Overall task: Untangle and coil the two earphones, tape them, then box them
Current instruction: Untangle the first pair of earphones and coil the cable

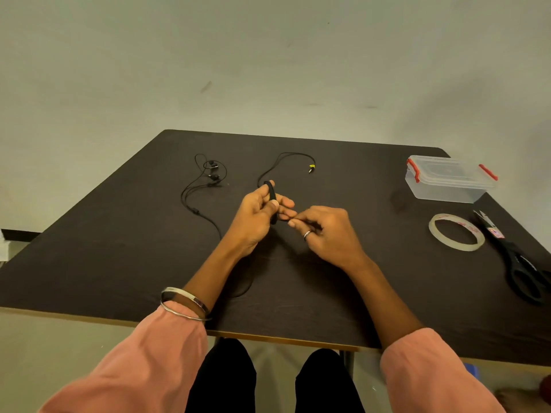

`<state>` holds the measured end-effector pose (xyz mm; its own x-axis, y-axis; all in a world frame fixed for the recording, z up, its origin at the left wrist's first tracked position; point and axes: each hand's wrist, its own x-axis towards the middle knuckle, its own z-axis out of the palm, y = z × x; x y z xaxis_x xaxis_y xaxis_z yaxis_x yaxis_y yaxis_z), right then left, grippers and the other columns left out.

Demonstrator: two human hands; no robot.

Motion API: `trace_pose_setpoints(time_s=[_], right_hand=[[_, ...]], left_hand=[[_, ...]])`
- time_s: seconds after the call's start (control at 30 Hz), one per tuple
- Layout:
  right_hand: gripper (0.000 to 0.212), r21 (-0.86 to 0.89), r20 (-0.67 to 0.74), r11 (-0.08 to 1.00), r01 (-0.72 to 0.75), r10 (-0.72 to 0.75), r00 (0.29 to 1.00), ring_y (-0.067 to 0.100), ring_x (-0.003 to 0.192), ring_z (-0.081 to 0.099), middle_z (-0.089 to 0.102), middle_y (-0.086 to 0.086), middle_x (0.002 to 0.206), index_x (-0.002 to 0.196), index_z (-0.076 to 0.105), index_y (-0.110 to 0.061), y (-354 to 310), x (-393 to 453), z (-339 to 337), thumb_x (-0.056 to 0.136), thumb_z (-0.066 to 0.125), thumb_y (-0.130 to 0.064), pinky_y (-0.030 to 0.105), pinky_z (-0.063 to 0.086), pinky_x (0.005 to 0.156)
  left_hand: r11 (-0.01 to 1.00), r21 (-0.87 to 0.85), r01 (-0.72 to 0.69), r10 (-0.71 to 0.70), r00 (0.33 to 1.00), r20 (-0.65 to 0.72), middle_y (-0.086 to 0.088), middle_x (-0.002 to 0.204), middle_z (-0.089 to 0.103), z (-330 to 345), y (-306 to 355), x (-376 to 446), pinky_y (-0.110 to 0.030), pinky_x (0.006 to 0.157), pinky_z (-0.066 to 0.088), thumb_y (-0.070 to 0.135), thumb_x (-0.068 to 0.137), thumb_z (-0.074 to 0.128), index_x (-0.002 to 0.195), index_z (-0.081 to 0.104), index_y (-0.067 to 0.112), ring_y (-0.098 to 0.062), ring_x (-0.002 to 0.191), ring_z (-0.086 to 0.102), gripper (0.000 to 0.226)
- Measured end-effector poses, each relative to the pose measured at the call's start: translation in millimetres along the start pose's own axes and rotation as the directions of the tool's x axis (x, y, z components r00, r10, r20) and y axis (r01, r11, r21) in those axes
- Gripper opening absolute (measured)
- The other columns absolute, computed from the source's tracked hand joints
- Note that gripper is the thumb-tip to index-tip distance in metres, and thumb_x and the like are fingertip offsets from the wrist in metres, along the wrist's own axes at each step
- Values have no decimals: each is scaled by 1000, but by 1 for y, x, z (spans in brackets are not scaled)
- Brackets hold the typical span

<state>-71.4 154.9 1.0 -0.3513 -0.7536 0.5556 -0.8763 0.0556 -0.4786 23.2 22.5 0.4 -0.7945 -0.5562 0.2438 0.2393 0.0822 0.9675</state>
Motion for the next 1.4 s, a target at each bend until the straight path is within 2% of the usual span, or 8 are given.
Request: trace_pose_setpoints(time_s=[0.13, 0.37, 0.53, 0.73, 0.93, 1.1, 1.23, 1.4], right_hand=[[11, 120, -28, 990, -77, 81, 996, 12, 55, 56, 68, 0, 65, 79, 75, -10, 1, 1, -8, 80, 75, -21, 29, 45, 52], [25, -147, 211, 980, 134, -102, 972, 15, 65, 61, 67, -1, 74, 96, 74, -15, 0, -1, 0, 86, 61, -34, 34, 51, 57], [27, -248, 321, 934, 258, -173, 931, 19, 77, 60, 62, 0, 82, 105, 70, -17, -5, -6, 5, 93, 50, -30, 36, 50, 58], [18, -158, 157, 958, 238, -213, 964, 11, 65, 53, 60, -1, 74, 92, 72, -10, -9, -4, 5, 89, 58, -22, 29, 47, 56], [10, 171, -93, 985, 35, -19, 996, 3, 66, 60, 68, -3, 75, 91, 76, -10, -5, 1, -12, 83, 72, -11, 13, 42, 62], [15, 309, -58, 947, -85, 108, 992, 4, 82, 64, 68, -5, 85, 96, 73, -11, 10, 3, -24, 87, 64, -3, 16, 46, 71], [23, 243, -52, 968, -54, 69, 996, 5, 87, 58, 65, -11, 87, 99, 73, -15, 17, 4, -26, 87, 62, 2, 12, 41, 78], [17, 209, -108, 977, 32, -9, 994, 12, 86, 58, 65, -10, 85, 97, 73, -14, 15, 5, -24, 86, 64, -4, 15, 42, 77]], left_hand=[[1000, 8, -1, 1, 1000, 4, -14, 98, 65, 0, 0, 0, -22, 76, 56, -8, 99, 32, 105, 52, 13, -14, 82, 71, 29], [881, -474, 10, -136, 963, -234, -17, 98, 67, -12, 6, 8, -33, 85, 58, -8, 99, 34, 93, 55, -4, -23, 87, 72, 21], [846, -534, 6, -164, 954, -250, -18, 101, 66, -11, 3, 11, -30, 83, 58, -8, 99, 35, 99, 52, -7, -23, 88, 72, 17], [960, -279, 14, -68, 980, -186, -15, 100, 65, -10, -1, 9, -26, 80, 58, -8, 99, 33, 92, 54, -1, -17, 86, 72, 23], [977, 211, 33, -68, 985, 158, -11, 94, 68, -4, -7, 3, -23, 81, 52, -7, 98, 35, 111, 54, -8, -11, 83, 67, 23], [966, 252, -50, -66, 901, 429, -7, 83, 64, 2, 0, -8, -27, 66, 46, 0, 102, 29, 115, 55, 6, -10, 56, 50, 30], [966, 257, -27, -102, 874, 475, 0, 71, 58, 1, 1, -9, -20, 54, 39, 17, 104, 34, 117, 55, -3, -8, 52, 40, 31], [964, 261, -41, -102, 853, 511, 0, 59, 41, 2, 6, -11, -17, 48, 34, 12, 102, 40, 108, 63, 12, -6, 49, 36, 23]])
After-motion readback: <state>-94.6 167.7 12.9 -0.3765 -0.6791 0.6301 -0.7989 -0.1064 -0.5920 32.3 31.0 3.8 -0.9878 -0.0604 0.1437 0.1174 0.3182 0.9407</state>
